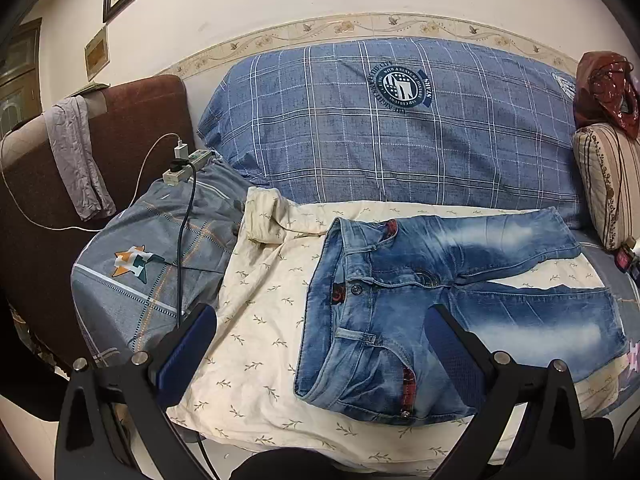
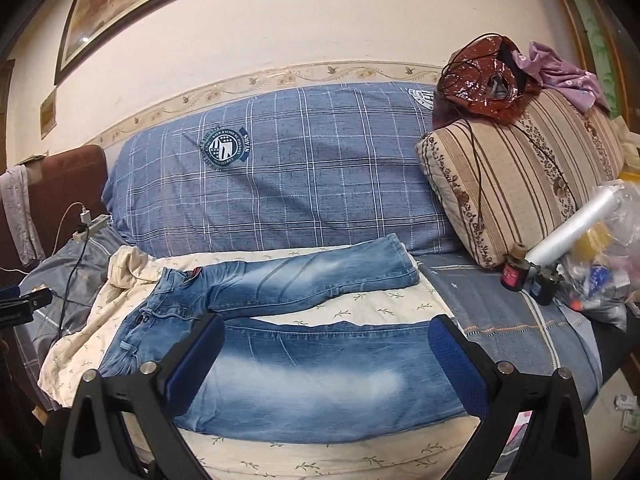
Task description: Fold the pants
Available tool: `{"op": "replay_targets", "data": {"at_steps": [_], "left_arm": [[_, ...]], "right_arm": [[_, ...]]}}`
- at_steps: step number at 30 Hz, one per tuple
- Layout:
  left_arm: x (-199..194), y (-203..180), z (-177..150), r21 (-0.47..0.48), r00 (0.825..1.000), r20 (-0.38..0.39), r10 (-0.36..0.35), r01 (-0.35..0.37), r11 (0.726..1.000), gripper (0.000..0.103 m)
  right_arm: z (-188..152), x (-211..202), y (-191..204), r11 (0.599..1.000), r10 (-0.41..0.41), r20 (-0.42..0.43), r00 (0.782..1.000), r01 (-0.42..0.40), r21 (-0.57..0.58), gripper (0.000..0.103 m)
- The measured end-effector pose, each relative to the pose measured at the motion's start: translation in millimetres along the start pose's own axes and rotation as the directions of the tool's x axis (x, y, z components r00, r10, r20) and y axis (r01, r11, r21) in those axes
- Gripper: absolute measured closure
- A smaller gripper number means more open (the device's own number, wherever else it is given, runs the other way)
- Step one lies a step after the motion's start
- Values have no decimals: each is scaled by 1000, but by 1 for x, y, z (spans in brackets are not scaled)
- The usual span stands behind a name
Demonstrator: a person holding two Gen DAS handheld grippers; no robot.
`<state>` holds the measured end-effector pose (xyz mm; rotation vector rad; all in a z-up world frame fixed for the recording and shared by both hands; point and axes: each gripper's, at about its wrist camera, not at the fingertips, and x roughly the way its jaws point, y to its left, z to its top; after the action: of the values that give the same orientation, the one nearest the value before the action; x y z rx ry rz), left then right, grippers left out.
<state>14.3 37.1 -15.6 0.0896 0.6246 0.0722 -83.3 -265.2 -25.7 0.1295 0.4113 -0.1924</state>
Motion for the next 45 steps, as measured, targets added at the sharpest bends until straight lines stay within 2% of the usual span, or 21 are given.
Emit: {"op": "replay_targets", "data": {"at_steps": [13, 18, 24, 39, 42, 45], "left_arm": [[8, -2, -1, 4, 1000, -20, 4, -4, 1000, 0], [20, 0, -6, 0, 998, -56, 2, -2, 1000, 0], [44, 4, -18, -10, 992, -125, 33, -35, 999, 0], [76, -2, -25, 16, 982, -176, 69, -67, 998, 0], [89, 1, -30, 10, 976, -208, 70, -70, 998, 0], [108, 13, -39, -27, 962, -266, 66, -76, 997, 0]], "right_arm": [[-5, 6, -2, 1000, -11, -8, 1000, 11, 2, 0], [-8, 11, -9, 1000, -28, -22, 999, 28, 12, 0], [-19, 26, -29, 995, -92, -74, 993, 94, 23, 0], [-41, 57, -87, 977, -179, -162, 970, 195, 91, 0], [-45, 70, -97, 974, -179, -188, 966, 200, 102, 0], [-51, 86, -113, 970, -169, -227, 959, 202, 135, 0]]}}
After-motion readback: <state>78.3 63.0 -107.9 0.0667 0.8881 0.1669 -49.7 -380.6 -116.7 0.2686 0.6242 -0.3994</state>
